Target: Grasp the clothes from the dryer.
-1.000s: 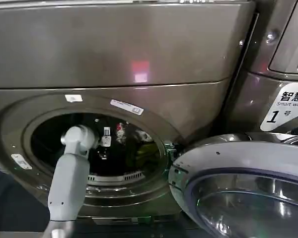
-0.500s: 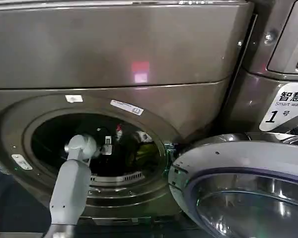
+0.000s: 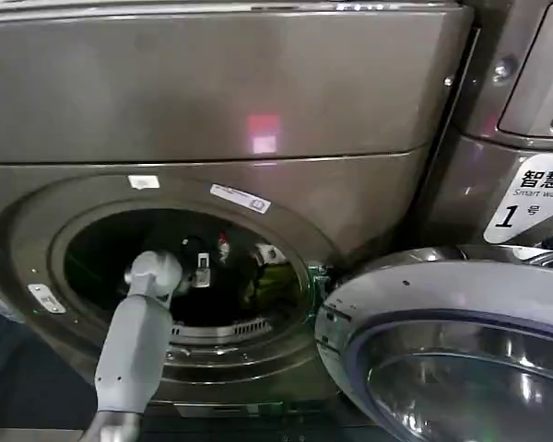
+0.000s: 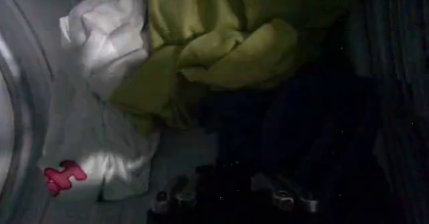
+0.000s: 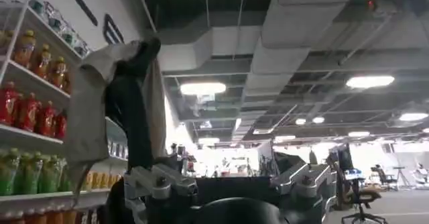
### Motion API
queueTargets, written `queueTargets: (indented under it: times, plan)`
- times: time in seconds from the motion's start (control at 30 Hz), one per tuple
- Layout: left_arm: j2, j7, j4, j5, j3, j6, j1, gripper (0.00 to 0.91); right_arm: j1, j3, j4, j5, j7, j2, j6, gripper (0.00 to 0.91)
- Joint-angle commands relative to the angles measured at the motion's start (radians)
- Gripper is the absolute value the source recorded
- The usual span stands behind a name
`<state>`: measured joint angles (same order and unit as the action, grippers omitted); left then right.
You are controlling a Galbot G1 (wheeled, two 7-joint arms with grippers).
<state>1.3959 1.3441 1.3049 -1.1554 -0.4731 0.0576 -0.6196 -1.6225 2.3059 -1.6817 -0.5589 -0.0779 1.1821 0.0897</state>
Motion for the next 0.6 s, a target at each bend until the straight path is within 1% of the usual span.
queueTargets:
  times: [0.03,0.13,0.17,0.2,0.23,0.33,0.43,0.47,0.5,0.53,0.6]
  plan:
    - [-0.007,0.001,0.045,0.096,-0.003,-0.013,-0.012,0.000,0.003,-0.004,-0.004,0.000,-0.001,0.001,0.000,0.907]
    - [-0.006,-0.065,0.087,0.182,-0.028,-0.040,-0.020,0.000,0.000,-0.003,-0.007,0.000,0.000,0.004,-0.001,0.907]
    - [-0.007,-0.171,0.093,0.224,-0.031,-0.058,-0.018,0.000,0.000,-0.002,-0.009,-0.001,0.000,0.004,-0.001,0.907]
    - [-0.006,-0.219,0.096,0.249,-0.033,-0.071,-0.016,0.000,0.001,-0.002,-0.009,-0.002,0.000,0.005,-0.002,0.907]
    - [-0.004,-0.330,0.102,0.290,-0.036,-0.105,-0.012,0.000,0.001,-0.004,-0.008,-0.002,0.001,0.008,-0.003,0.907]
    - [0.008,-0.521,0.123,0.351,-0.037,-0.166,-0.012,0.000,0.002,-0.014,-0.007,-0.003,0.002,0.015,-0.008,0.907]
    - [0.038,-0.773,0.144,0.394,-0.029,-0.243,-0.014,0.000,0.006,-0.022,-0.012,-0.003,0.003,0.016,-0.010,0.907]
    - [0.047,-0.804,0.154,0.413,-0.030,-0.248,-0.017,0.000,0.006,-0.023,-0.012,-0.004,0.003,0.015,-0.009,0.907]
    - [0.062,-0.882,0.169,0.453,-0.032,-0.278,-0.023,0.000,0.007,-0.025,-0.015,-0.004,0.004,0.014,-0.009,0.907]
    - [0.070,-0.946,0.183,0.483,-0.030,-0.287,-0.029,0.000,0.008,-0.027,-0.016,-0.003,0.004,0.014,-0.009,0.907]
    - [0.086,-1.030,0.200,0.519,-0.024,-0.319,-0.035,0.000,0.009,-0.033,-0.020,-0.003,0.005,0.015,-0.009,0.907]
